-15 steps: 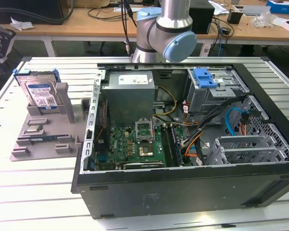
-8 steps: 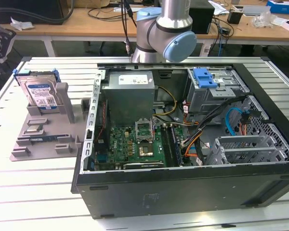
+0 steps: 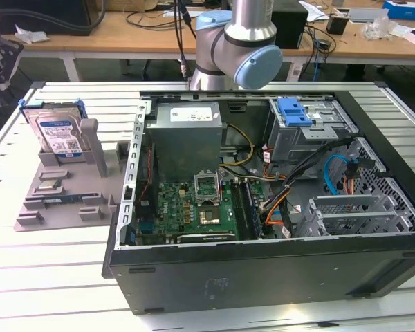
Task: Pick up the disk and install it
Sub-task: 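Pick up the disk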
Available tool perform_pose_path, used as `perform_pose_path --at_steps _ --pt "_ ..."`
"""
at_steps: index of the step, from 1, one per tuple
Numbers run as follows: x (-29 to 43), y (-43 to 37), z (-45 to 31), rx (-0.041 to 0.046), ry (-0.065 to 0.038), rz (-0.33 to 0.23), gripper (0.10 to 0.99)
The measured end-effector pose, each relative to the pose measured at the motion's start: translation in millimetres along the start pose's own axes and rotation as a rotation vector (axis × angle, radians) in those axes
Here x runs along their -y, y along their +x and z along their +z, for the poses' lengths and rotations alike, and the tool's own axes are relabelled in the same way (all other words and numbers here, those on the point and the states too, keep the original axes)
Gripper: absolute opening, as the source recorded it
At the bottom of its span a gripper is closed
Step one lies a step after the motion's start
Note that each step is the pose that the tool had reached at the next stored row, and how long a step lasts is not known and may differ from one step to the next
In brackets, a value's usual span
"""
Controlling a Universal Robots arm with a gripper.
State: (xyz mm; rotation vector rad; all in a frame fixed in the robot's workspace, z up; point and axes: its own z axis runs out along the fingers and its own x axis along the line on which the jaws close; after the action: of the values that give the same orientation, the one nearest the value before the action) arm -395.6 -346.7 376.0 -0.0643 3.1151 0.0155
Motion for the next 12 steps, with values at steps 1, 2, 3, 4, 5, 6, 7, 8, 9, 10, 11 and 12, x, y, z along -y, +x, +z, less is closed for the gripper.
perform_pose_path --at_steps 1,2,3,4,5,6,7,8,9,10,11,12 --pt "0.0 0.0 0.0 -0.0002 0.000 -0.018 0.102" --pt "0.0 0.0 0.0 -0.0003 -0.001 -0.036 0.102" --pt "0.0 0.0 0.0 -0.0005 -0.001 -0.055 0.102" --pt "0.0 0.0 0.0 -0.0009 -0.002 -0.085 0.102" --pt "0.0 0.0 0.0 -0.0010 -0.003 -0.107 0.102" --pt "0.0 0.0 0.0 -0.0012 -0.003 -0.121 0.102" --pt "0.0 0.0 0.0 -0.0015 -0.004 -0.160 0.102" --pt "0.0 0.0 0.0 -0.0019 -0.005 -0.198 0.102" --pt "0.0 0.0 0.0 -0.0020 -0.006 -0.219 0.102" --pt "0.0 0.0 0.0 -0.0022 -0.006 -0.231 0.102" --pt "0.0 0.0 0.0 -0.0024 -0.006 -0.245 0.102" --pt "0.0 0.0 0.0 -0.0025 -0.007 -0.257 0.102"
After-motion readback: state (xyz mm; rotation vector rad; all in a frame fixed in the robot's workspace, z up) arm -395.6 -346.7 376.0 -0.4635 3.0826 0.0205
